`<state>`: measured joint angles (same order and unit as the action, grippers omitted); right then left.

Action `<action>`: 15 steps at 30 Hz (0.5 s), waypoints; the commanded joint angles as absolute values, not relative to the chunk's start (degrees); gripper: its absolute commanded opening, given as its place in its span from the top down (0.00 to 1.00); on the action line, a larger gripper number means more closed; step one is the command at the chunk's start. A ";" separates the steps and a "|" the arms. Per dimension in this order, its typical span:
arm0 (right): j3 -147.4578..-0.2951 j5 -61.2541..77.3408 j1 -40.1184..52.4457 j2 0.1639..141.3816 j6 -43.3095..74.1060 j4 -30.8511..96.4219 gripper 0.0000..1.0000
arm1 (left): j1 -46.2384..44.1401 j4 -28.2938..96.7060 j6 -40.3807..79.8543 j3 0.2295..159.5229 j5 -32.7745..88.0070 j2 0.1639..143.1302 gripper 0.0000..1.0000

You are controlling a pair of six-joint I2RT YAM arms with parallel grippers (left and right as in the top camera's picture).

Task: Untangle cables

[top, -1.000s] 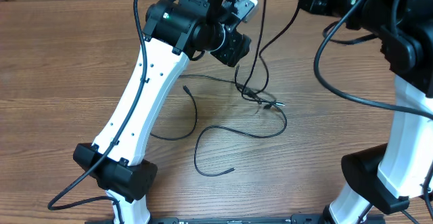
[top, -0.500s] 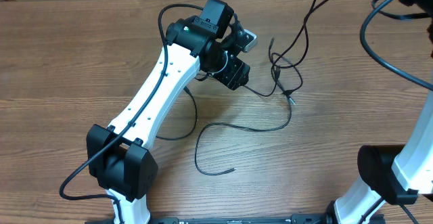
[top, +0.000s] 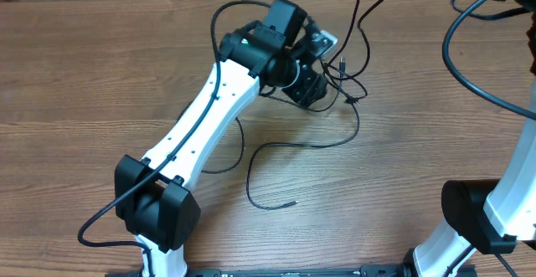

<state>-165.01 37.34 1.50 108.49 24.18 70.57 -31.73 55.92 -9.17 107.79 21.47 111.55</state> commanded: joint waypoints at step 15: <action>-166.54 62.70 -3.03 104.79 26.15 67.66 0.96 | -32.27 50.11 -19.31 102.19 10.68 111.26 0.34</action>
<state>-165.01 57.25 -2.31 108.16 24.53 69.04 -32.97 52.31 -16.56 105.43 11.68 111.55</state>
